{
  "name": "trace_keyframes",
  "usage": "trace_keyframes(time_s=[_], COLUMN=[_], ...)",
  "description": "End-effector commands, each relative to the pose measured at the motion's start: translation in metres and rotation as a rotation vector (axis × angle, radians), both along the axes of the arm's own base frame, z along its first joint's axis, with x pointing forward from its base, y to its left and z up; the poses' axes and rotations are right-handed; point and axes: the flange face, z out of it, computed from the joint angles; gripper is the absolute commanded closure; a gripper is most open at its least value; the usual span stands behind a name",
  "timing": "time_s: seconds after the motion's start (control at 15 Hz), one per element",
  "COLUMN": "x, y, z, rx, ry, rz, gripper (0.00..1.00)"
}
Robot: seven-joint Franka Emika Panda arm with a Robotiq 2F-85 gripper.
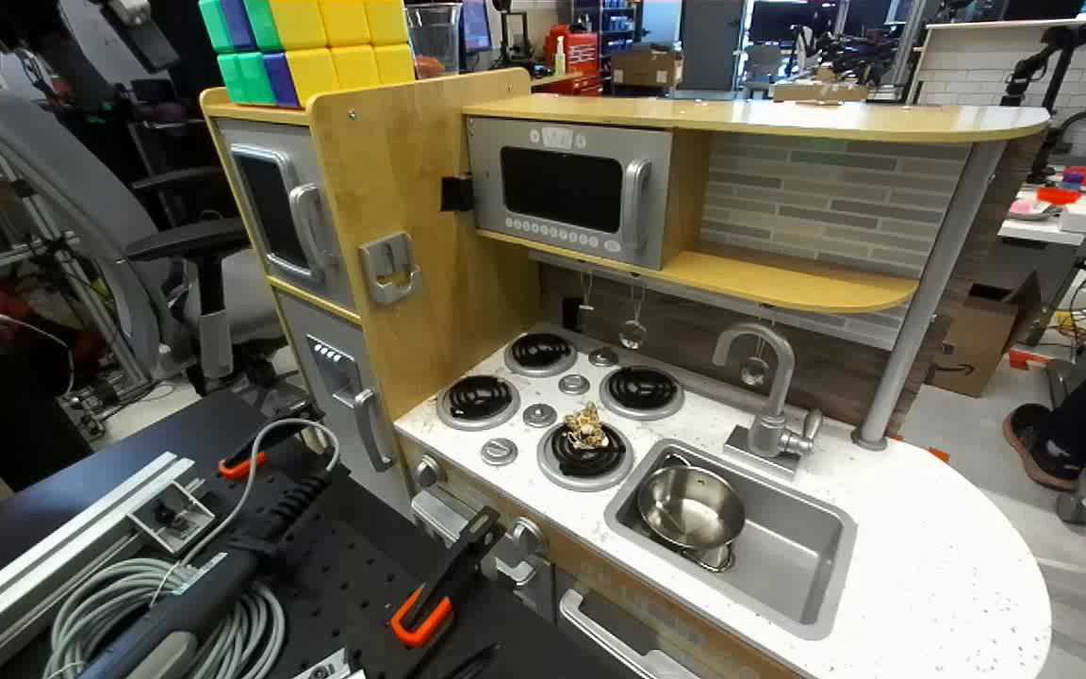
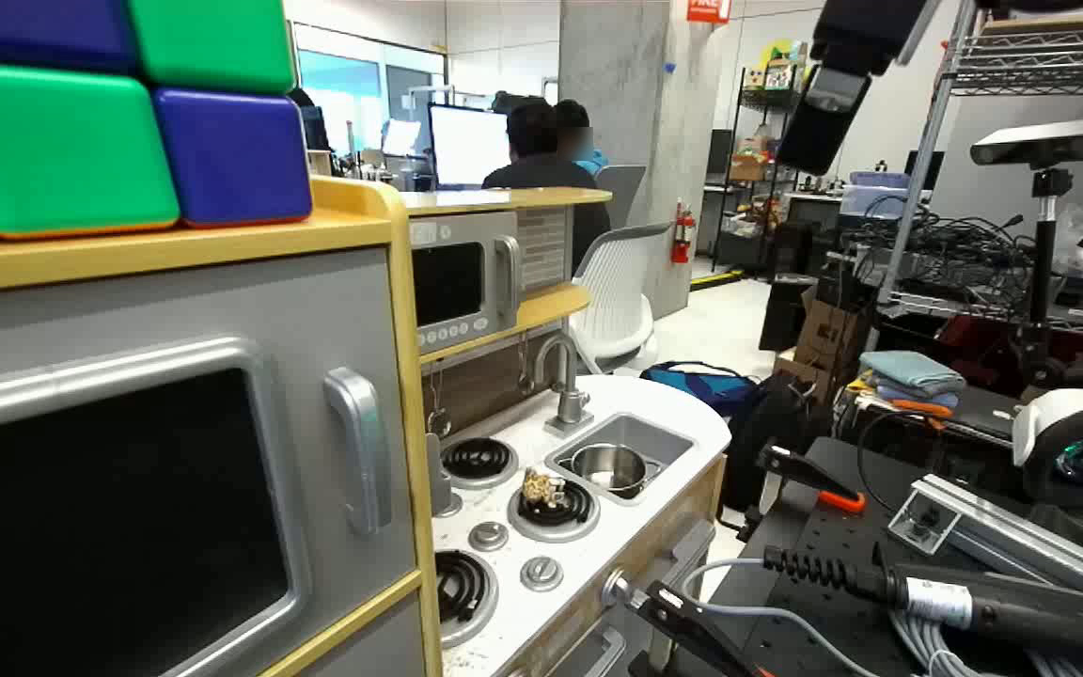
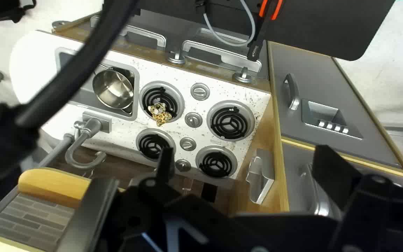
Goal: Put the thing on the stove in the pot that is in the sink
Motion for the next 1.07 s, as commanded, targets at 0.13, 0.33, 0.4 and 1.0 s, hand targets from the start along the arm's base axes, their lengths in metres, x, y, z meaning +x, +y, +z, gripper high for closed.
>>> trace_keyframes(time_s=[0.13,0.33,0.4,1.0], x=[0.026,0.076,0.088,0.197], y=[-0.010,-0.059,-0.075,-0.185], z=[-0.002,-0.020,-0.029,-0.135], rx=[0.030,0.103,0.132,0.272], ry=[0.033,0.062,0.084,0.272], rz=[-0.044,-0.160,-0.200,-0.503], gripper=[0.00,0.00,0.00,0.00])
